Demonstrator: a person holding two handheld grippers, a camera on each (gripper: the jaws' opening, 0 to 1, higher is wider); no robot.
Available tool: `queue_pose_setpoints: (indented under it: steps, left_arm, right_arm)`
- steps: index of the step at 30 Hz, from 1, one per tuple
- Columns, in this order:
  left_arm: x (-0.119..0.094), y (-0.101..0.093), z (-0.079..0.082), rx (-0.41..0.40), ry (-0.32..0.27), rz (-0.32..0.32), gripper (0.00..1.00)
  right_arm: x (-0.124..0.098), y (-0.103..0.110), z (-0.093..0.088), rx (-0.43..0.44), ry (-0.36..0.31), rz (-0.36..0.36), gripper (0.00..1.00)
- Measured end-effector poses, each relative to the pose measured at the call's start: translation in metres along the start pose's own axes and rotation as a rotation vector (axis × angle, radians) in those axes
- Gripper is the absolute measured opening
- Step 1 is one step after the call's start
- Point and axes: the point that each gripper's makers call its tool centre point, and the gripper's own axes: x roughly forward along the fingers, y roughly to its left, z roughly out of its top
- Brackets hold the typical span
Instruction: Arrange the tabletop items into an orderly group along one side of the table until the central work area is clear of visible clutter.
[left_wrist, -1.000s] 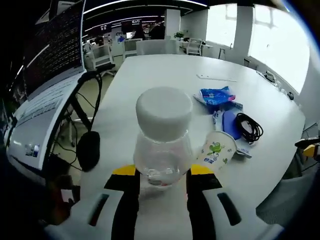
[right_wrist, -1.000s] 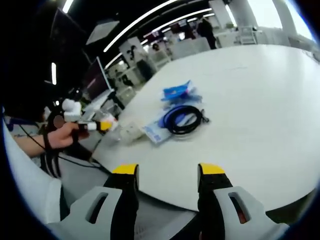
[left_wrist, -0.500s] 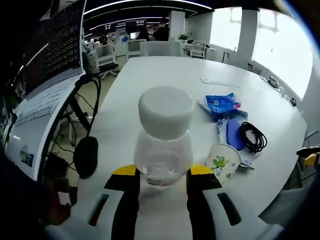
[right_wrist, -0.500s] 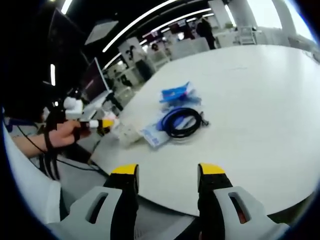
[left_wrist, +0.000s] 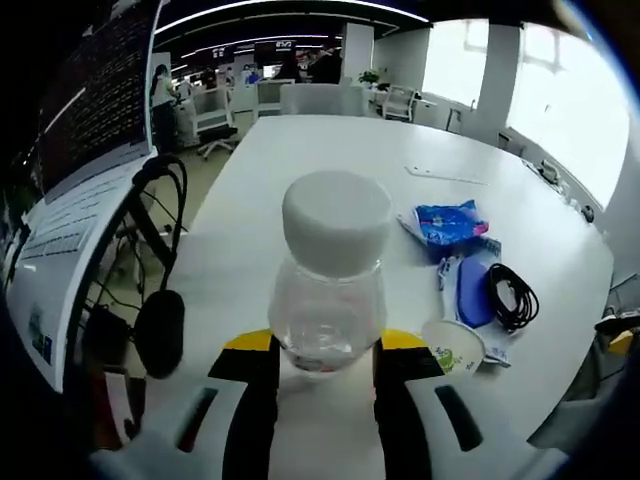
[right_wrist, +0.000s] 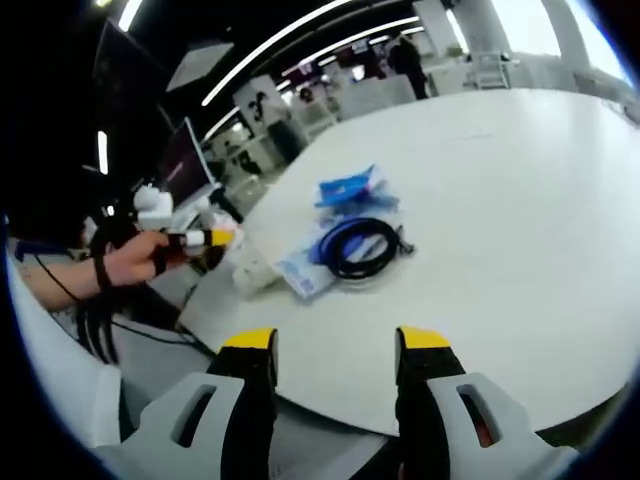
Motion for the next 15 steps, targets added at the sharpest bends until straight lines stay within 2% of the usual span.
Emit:
queue_pose_setpoints:
  steps: [9,15]
  left_arm:
    - [0.014,0.0,0.012,-0.019,-0.002,0.005,0.36]
    - [0.021,0.001,0.019,-0.033,-0.005,0.009,0.36]
  right_arm:
    - [0.0,0.0,-0.003,0.012,0.0,-0.001,0.45]
    - [0.002,0.0,0.003,0.007,-0.003,0.002,0.45]
